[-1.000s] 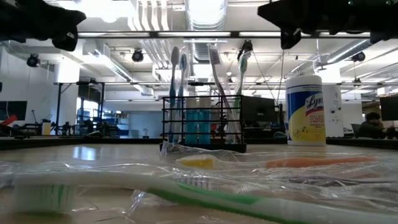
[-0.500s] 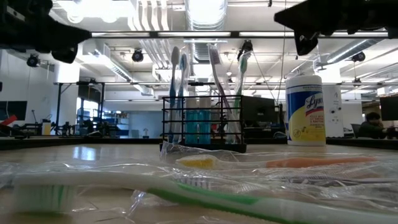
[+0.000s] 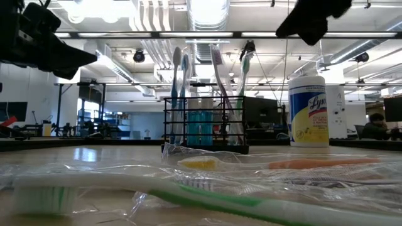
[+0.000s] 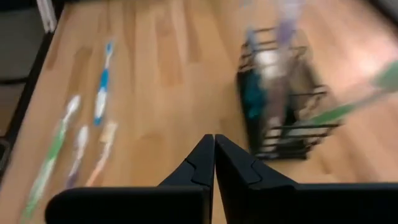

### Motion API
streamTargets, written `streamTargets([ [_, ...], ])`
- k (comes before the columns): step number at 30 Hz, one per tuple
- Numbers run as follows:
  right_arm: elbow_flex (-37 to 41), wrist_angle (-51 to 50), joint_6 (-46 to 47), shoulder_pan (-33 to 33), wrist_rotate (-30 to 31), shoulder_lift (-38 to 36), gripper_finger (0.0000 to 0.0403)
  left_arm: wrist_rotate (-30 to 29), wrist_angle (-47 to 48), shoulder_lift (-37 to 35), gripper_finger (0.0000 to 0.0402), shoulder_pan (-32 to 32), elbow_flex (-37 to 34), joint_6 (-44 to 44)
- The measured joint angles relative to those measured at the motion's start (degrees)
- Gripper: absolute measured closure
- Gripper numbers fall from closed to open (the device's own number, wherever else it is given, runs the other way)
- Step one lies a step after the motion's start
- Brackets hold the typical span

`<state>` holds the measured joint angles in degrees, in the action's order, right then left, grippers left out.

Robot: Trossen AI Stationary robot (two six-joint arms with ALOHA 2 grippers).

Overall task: Pick & Place toothbrushing station
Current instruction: Put the orange toothbrush into the wire organizer

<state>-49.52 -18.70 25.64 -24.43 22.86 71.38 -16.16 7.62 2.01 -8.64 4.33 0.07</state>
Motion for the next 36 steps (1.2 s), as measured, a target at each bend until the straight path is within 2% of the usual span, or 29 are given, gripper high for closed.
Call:
streamTargets([
  [5,-12.85,-10.53,8.26,-4.58,1.12,12.25,0.0392,0.01,-0.63,0.04,0.039,0.0,-0.59,-0.08],
  [11,-27.53,-24.29,21.85,-6.38,0.27,25.82,0.0389,0.17,-0.52,0.1,0.0386,0.0,-0.5,-0.42],
  [15,-34.28,-25.97,24.51,-6.31,-8.97,33.67,0.0361,0.28,-0.29,0.1,0.0389,0.0,-0.43,-0.99],
  [19,-40.03,-26.12,22.42,-6.36,-12.28,40.23,0.0309,0.31,-0.34,0.1,0.0392,0.0,-0.47,-1.25],
  [27,-47.84,-31.98,22.35,-6.34,-14.5,48.13,0.021,0.48,-0.38,0.1,0.0388,-0.02,-0.5,-3.05],
  [31,-48.43,-31.98,22.39,-6.36,-18.4,50.43,0.0184,0.5,-0.38,0.1,0.0391,-0.04,-0.52,-3.49],
  [36,-47.52,-32.07,23.06,-6.69,-17.89,52.64,0.0168,0.67,-0.38,0.1,0.0389,-0.04,-0.53,-4.14],
])
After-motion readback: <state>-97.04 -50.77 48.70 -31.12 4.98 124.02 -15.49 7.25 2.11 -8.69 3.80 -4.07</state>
